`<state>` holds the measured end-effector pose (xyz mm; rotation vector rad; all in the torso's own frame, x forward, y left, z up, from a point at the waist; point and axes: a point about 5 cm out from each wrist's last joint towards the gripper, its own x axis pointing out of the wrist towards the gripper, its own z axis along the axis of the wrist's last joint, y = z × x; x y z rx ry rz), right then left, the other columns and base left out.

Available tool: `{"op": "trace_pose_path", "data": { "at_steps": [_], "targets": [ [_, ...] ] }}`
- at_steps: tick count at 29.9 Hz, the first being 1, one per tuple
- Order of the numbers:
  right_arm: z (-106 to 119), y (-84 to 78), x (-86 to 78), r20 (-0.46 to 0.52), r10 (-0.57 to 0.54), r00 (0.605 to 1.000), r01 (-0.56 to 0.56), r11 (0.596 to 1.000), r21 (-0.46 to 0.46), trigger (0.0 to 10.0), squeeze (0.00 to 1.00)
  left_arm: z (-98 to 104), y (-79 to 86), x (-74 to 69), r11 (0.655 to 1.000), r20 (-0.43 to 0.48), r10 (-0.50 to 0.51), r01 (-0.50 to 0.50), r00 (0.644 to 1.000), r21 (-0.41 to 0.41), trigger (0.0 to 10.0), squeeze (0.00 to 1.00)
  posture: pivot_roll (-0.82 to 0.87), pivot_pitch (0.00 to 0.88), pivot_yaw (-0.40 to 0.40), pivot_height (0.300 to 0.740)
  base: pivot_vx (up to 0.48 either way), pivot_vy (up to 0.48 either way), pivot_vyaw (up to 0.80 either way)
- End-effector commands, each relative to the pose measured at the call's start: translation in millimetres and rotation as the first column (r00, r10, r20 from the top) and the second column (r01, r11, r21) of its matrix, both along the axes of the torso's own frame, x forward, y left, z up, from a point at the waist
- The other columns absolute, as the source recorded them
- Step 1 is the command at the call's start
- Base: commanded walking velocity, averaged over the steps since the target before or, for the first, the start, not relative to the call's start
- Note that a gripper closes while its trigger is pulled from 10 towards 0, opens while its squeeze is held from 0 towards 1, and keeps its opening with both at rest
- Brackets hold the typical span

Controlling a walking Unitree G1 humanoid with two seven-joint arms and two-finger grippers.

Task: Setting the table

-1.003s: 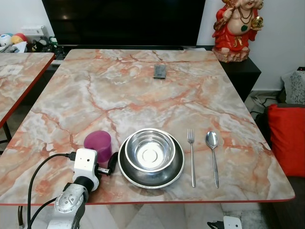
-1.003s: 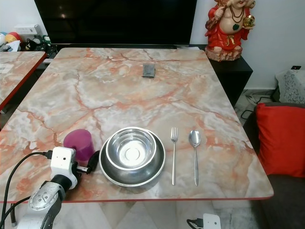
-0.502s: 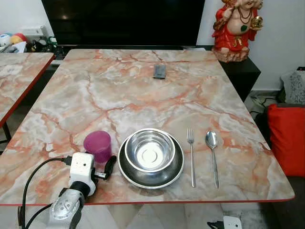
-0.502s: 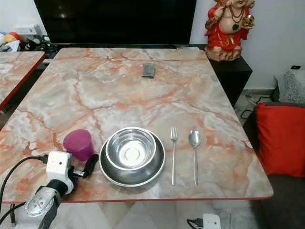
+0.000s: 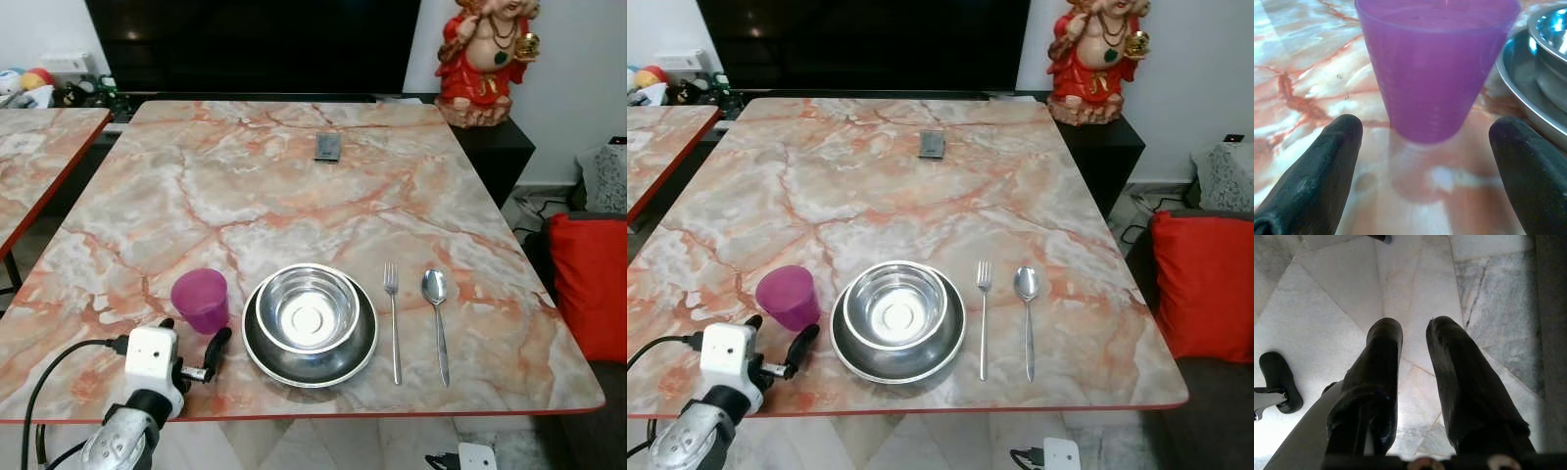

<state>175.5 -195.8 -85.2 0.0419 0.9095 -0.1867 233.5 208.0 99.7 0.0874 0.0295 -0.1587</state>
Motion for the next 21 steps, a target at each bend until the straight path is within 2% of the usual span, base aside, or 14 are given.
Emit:
{"op": "trace_pose_path", "data": {
  "at_steps": [1,13,19,20,21],
  "targets": [
    [-2,0.4,-3.9,-0.019,0.007,1.000,-0.007,1.000,-0.001,10.0,0.00,4,4.9,-5.2,1.000,0.005,0.010,-0.010,1.000,-0.001,10.0,0.00,0.01,0.100,-0.020,0.740,0.000,0.000,0.00],
    [-2,-0.6,-4.2,-0.023,0.014,1.000,-0.014,1.000,-0.003,10.0,0.00,2,10.4,-28.2,0.997,-0.009,0.072,-0.073,0.997,-0.014,10.0,0.00,0.01,0.076,-0.013,0.740,0.000,0.000,0.00],
    [-2,-0.1,-4.2,-0.025,0.018,1.000,-0.018,1.000,-0.004,10.0,0.00,1,25.7,-42.2,0.984,0.006,0.167,-0.167,0.986,0.061,10.0,0.00,0.02,0.069,-0.013,0.740,0.000,0.000,0.00],
    [-2,0.2,-4.0,-0.025,0.018,1.000,-0.019,1.000,-0.004,10.0,0.00,4,40.2,-49.1,0.958,0.041,0.259,-0.262,0.965,0.119,10.0,0.00,0.02,0.069,-0.013,0.740,0.000,0.000,0.00],
    [-2,0.2,-4.0,-0.025,0.018,1.000,-0.019,1.000,-0.004,10.0,0.00,4,40.2,-49.1,0.958,0.041,0.259,-0.262,0.965,0.119,10.0,0.00,0.02,0.069,-0.013,0.740,0.000,0.000,0.00]
  ]
}}
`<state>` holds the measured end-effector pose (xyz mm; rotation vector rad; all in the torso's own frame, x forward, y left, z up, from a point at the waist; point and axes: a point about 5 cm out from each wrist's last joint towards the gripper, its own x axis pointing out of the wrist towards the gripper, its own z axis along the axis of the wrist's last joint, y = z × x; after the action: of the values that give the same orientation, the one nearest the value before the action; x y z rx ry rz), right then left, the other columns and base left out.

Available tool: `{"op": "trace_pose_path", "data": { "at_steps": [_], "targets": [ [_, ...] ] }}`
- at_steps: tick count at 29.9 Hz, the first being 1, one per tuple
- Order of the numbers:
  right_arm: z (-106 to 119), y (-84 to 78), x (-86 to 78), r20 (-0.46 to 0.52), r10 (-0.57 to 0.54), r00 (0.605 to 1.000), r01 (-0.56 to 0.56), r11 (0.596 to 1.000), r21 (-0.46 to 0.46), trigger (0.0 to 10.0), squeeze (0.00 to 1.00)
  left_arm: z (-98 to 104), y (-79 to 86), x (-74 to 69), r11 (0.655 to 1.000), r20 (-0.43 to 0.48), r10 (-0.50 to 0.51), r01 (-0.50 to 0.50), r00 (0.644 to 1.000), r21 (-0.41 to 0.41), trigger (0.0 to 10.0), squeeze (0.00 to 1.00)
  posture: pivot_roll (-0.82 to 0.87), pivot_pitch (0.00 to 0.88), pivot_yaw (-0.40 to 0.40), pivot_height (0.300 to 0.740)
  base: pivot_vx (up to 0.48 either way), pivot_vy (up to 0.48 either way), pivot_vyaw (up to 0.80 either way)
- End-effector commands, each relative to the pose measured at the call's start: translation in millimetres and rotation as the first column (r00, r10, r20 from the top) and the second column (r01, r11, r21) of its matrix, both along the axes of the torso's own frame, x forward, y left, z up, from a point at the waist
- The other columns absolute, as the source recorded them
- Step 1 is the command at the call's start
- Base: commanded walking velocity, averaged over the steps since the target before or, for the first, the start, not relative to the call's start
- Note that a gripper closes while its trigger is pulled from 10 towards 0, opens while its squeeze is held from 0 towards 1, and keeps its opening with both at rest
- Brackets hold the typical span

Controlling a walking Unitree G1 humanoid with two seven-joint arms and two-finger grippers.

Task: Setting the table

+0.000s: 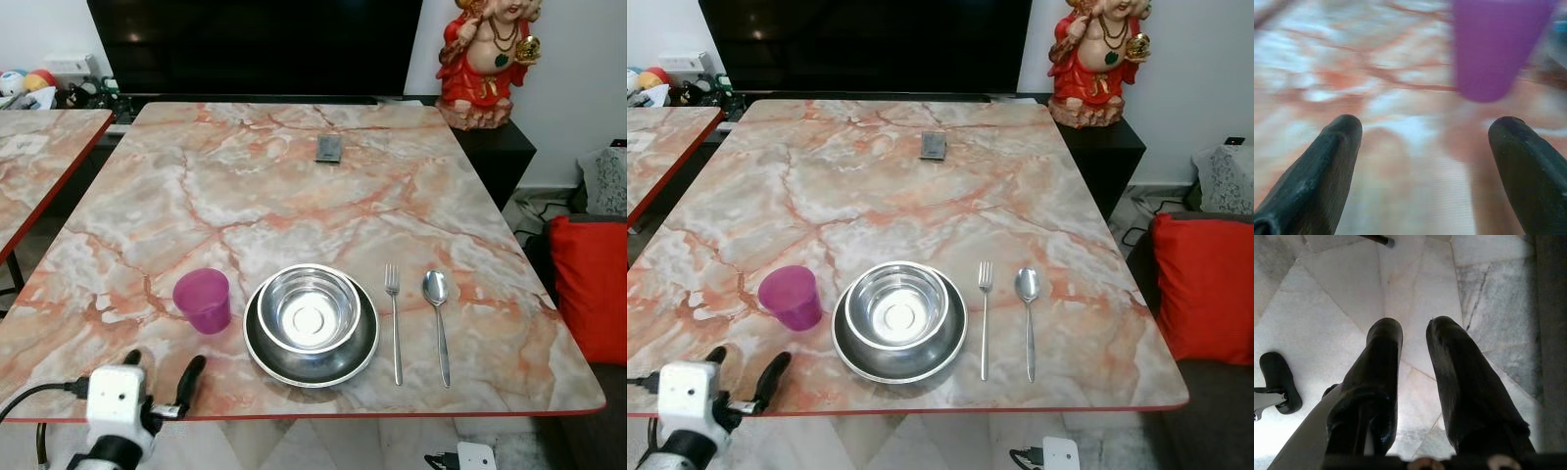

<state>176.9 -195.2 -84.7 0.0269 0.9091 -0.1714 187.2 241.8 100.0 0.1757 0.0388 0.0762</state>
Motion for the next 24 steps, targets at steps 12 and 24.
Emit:
{"op": "trace_pose_path", "data": {
  "at_steps": [12,24],
  "targets": [
    [-3,1.8,-4.3,-0.028,-0.001,1.000,0.001,1.000,0.005,10.0,0.00,-19,87.1,-58.7,0.809,-0.051,0.560,-0.532,0.827,0.250,10.0,0.00,0.05,0.078,-0.021,0.740,0.000,0.000,0.00],
    [-2,2.3,-2.8,-0.030,-0.006,1.000,0.006,1.000,0.003,10.0,0.00,-88,96.6,-80.6,0.779,-0.419,0.627,-0.530,0.657,0.336,10.0,0.00,0.05,0.081,-0.012,0.740,0.000,0.000,0.00]
  ]
}}
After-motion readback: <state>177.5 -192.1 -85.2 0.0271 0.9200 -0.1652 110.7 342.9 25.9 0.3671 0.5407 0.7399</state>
